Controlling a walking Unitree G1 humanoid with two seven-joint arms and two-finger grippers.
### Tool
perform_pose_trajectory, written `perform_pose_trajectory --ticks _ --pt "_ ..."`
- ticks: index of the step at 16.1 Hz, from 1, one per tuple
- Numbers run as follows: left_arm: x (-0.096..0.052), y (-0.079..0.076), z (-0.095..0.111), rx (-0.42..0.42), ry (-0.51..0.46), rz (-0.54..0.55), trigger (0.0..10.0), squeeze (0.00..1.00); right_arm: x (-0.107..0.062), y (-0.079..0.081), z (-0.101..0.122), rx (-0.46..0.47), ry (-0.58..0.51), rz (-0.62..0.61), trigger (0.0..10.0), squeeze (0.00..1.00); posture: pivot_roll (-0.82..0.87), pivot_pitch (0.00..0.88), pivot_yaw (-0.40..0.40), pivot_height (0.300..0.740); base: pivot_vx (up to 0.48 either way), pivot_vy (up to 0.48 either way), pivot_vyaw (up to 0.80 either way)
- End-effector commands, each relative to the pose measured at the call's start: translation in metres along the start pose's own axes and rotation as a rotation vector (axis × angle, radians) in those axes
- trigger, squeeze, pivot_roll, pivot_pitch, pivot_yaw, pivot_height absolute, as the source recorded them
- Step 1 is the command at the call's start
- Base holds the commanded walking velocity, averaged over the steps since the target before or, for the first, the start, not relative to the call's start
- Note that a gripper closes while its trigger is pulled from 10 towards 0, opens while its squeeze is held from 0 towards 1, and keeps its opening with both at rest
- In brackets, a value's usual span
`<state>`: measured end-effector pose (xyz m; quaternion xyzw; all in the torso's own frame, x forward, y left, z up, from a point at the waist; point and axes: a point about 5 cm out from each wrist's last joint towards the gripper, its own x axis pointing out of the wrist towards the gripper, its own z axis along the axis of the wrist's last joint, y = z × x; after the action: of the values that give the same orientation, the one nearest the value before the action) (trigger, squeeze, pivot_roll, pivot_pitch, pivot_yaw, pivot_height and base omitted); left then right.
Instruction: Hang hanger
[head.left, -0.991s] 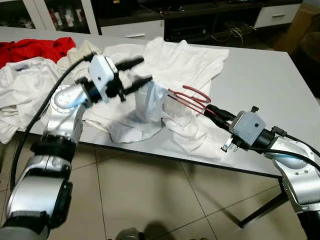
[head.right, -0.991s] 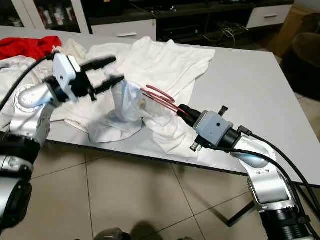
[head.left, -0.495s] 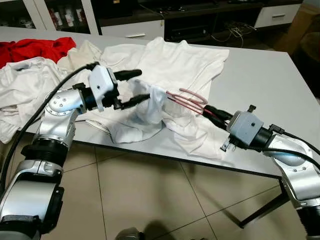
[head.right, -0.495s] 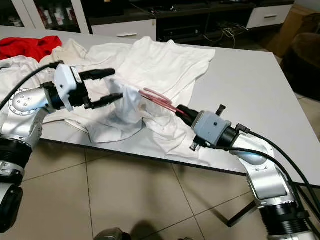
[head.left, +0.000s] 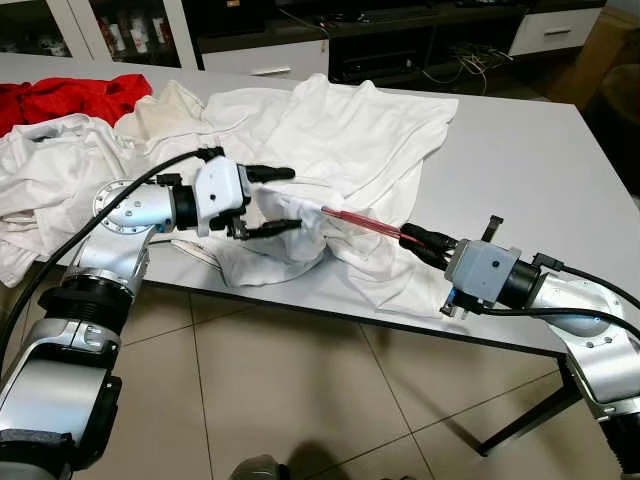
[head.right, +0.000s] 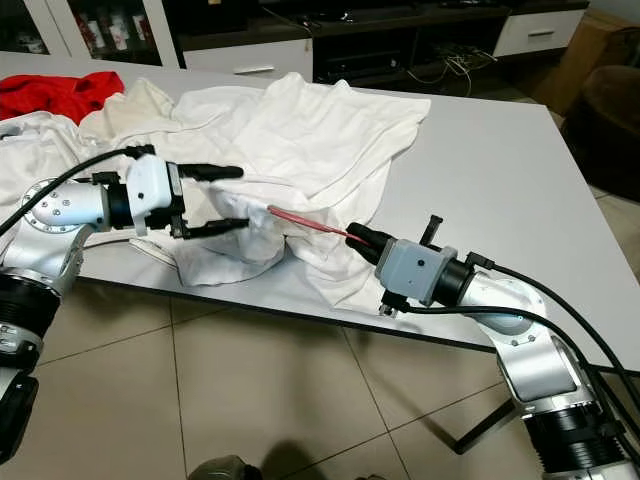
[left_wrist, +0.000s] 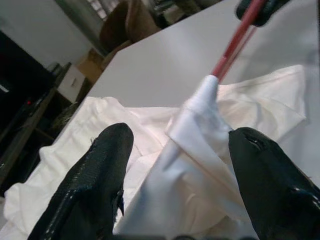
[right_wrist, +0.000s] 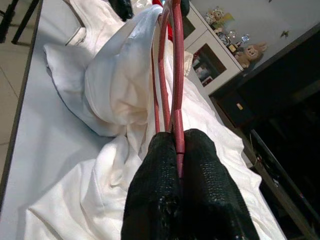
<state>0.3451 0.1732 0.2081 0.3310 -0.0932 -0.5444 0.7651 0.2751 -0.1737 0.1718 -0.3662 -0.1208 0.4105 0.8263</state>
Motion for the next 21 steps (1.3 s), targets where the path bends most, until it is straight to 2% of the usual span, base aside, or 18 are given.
perform_pose_trajectory --ticks 1,5,9,13,14,21 --pt "-0.001 0.006 0.009 0.061 0.01 -0.039 10.0 0.0 -0.001 -0.006 0.001 -0.036 0.001 -0.002 10.0 0.0 0.13 0.0 0.035 0.74 0.0 0.0 0.0" --pt "-0.002 0.004 0.007 0.085 0.051 -0.088 10.0 0.0 0.002 -0.003 0.006 -0.061 -0.024 0.04 10.0 0.0 0.14 0.0 0.031 0.74 0.0 0.0 0.0" --pt "0.001 0.006 0.005 0.129 0.08 -0.064 10.0 0.0 0.007 0.01 0.01 -0.101 -0.035 0.108 10.0 0.0 0.14 0.0 0.031 0.74 0.0 0.0 0.0" --pt "0.004 0.005 0.006 0.14 0.07 -0.085 9.8 0.0 0.007 0.005 0.013 -0.094 -0.049 0.09 10.0 0.0 0.13 0.0 0.03 0.74 0.0 0.0 0.0" --pt "0.005 0.004 0.006 0.143 0.07 -0.093 10.0 0.0 0.006 0.003 0.011 -0.095 -0.037 0.082 10.0 0.0 0.13 0.0 0.03 0.74 0.0 0.0 0.0" --pt "0.005 0.0 0.008 0.161 0.078 -0.161 10.0 0.0 0.004 -0.001 0.009 -0.121 -0.025 0.079 10.0 0.0 0.13 0.0 0.03 0.74 0.0 0.0 0.0"
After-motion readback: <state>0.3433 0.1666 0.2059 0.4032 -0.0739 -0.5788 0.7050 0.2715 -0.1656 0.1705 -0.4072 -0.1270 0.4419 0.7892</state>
